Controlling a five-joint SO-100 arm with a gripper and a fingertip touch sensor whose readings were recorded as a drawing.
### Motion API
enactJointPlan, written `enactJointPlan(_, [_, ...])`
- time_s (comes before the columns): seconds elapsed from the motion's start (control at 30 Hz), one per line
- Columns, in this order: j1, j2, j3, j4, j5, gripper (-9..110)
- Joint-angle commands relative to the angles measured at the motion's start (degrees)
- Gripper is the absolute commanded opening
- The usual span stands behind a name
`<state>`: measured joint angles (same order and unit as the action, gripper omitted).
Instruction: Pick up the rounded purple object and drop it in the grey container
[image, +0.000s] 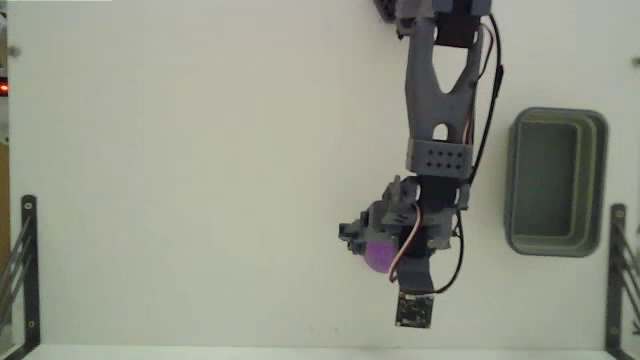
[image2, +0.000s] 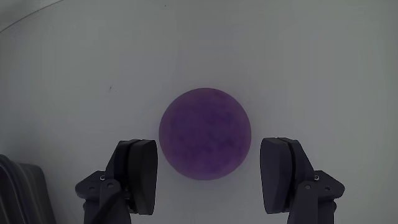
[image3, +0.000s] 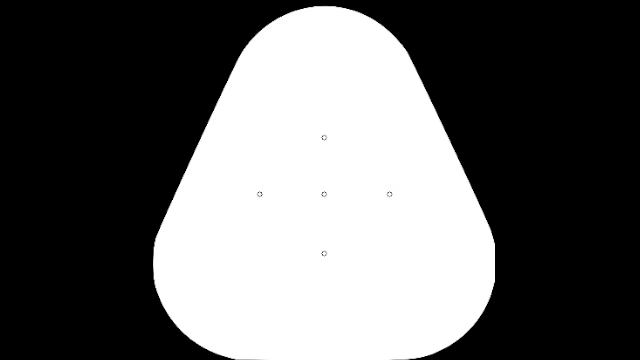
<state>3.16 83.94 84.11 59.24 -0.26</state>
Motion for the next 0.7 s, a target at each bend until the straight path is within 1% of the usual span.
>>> enactJointPlan(0.0, [0.4, 1.41, -2.92, -0.68, 0.26, 110])
enactJointPlan(0.43, [0.35, 1.31, -3.04, -0.67, 0.26, 110])
enactJointPlan(0.67, [0.35, -1.97, -6.69, -0.3, 0.26, 110])
